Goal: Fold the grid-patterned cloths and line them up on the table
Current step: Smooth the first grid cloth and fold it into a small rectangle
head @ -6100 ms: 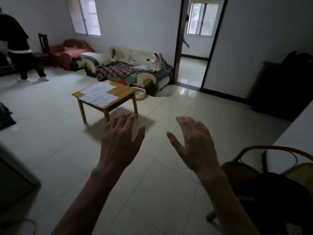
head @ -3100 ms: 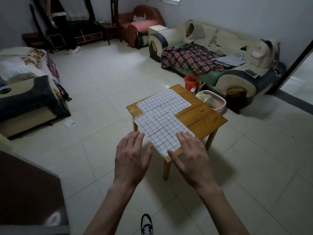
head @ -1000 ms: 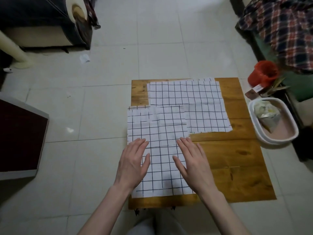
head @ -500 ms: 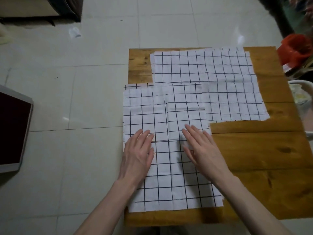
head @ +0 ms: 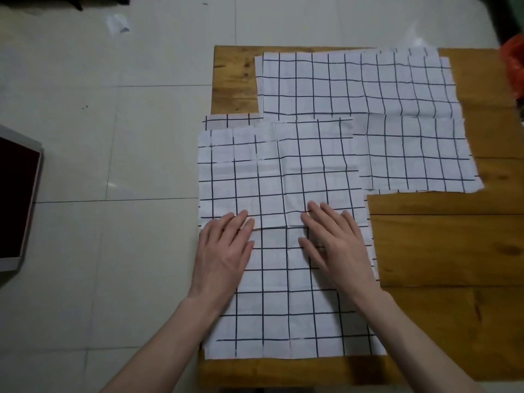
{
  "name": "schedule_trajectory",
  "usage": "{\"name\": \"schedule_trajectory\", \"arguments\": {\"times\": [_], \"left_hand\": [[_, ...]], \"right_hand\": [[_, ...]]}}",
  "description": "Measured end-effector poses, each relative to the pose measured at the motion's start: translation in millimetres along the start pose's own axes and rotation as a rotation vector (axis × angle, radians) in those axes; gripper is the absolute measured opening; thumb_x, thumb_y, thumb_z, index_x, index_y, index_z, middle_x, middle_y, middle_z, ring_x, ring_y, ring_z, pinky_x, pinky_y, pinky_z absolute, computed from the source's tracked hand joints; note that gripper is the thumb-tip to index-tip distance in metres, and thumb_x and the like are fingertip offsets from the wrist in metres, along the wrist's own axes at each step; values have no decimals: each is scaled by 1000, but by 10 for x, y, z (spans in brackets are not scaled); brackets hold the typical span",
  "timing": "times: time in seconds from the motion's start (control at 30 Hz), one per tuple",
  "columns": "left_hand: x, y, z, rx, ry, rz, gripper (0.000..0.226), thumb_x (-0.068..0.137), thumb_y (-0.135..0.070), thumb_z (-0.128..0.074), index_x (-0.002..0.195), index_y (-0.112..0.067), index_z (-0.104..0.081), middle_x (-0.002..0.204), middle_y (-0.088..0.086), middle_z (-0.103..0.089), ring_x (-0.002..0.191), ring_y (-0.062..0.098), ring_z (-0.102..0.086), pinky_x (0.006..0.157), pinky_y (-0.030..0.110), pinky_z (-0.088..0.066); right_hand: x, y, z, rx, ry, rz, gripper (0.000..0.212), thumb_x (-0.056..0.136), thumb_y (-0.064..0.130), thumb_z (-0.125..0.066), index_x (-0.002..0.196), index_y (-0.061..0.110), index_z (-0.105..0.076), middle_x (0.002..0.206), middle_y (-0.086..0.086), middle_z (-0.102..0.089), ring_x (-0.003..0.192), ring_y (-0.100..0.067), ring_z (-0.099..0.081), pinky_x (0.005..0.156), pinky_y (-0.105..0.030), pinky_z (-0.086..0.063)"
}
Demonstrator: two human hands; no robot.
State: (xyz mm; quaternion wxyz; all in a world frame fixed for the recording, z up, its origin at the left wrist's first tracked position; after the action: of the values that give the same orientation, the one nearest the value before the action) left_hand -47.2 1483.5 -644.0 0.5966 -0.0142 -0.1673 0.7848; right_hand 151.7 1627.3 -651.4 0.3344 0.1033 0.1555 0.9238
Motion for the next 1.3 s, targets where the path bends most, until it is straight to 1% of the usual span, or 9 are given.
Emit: {"name": "schedule_trajectory", "arguments": {"times": [0.13, 0.27, 0.47, 0.73, 0.83, 0.93, 1.0, 1.1, 1.3], "left_hand": [[27, -3, 73, -86, -86, 45, 13, 98, -16, -70, 110, -14, -75, 126, 2, -69, 109, 27, -65, 108, 50, -41], [89, 30, 177, -151, -143, 64, 5, 93, -14, -77, 98, -14, -77, 114, 0, -72, 101, 28, -65, 98, 40, -43], [160, 62, 627, -139, -96, 0, 11, 97, -20, -68, 99, -13, -77, 101, 0, -71, 94, 22, -63, 87, 26, -39], [211, 0, 1445, -102, -31, -50, 12, 88, -13, -80, 99, -12, -76, 98, 1, -71, 91, 20, -64, 82, 28, -47], [250, -91, 1718, -125, -25, -74, 12, 88, -11, -79, 99, -12, -76, 99, 1, -72, 91, 21, -67, 81, 30, -52], [282, -180, 1996, -142, -27, -94, 13, 88, -9, -79, 100, -13, -78, 99, 2, -78, 95, 22, -75, 89, 33, -58], [296, -202, 2168, -141, -40, -84, 13, 96, -19, -68, 99, -14, -80, 99, 3, -80, 93, 22, -77, 88, 34, -59], [328, -196, 2374, -129, -14, -53, 30, 100, -31, -55, 98, -15, -80, 96, 0, -80, 86, 21, -77, 76, 33, -62], [511, -220, 2677, -116, 49, -65, 25, 100, -31, -52, 109, -20, -74, 91, -2, -79, 73, 24, -75, 54, 34, -58]], "right_hand": [[76, 19, 105, -1, -112, 62, 26, 101, 33, -60, 115, 20, -78, 138, 1, -67, 133, -25, -58, 117, -53, -37], [146, 23, 202, 6, -157, 119, 18, 100, 28, -64, 102, 18, -78, 124, 2, -73, 120, -23, -65, 111, -49, -42], [133, 88, 577, 14, -92, 194, 15, 101, 24, -66, 109, 14, -74, 118, 1, -72, 109, -22, -66, 96, -39, -49], [43, 259, 1468, -134, -21, 227, 24, 102, 25, -51, 106, 14, -71, 102, -2, -72, 88, -22, -66, 76, -38, -56], [27, 319, 1744, -148, 0, 232, 11, 97, 11, -67, 108, 13, -67, 105, -4, -70, 89, -23, -67, 79, -38, -57], [30, 381, 2007, -166, 17, 234, 30, 85, 4, -80, 110, 11, -66, 104, -5, -68, 87, -20, -66, 81, -31, -54], [28, 399, 2161, -182, 15, 230, 35, 82, 1, -83, 111, 11, -65, 102, -5, -68, 86, -19, -66, 81, -31, -54], [37, 396, 2390, -179, 15, 217, 29, 88, 5, -79, 112, 12, -63, 102, -6, -69, 88, -20, -67, 81, -33, -57], [109, 450, 2887, -233, 8, 198, 25, 88, 7, -79, 107, 12, -65, 96, -4, -68, 80, -18, -62, 74, -32, -54]]}}
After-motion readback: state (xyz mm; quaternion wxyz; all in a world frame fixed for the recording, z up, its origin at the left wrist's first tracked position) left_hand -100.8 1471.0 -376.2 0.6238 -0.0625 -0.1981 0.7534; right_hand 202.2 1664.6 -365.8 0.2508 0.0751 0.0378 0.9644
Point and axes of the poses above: each hand's wrist, its own x-axis towards the middle knuckle, its own z-axis out of the back of the hand, y = z × x, the point moved 3 cm from there along x, towards the middle knuckle
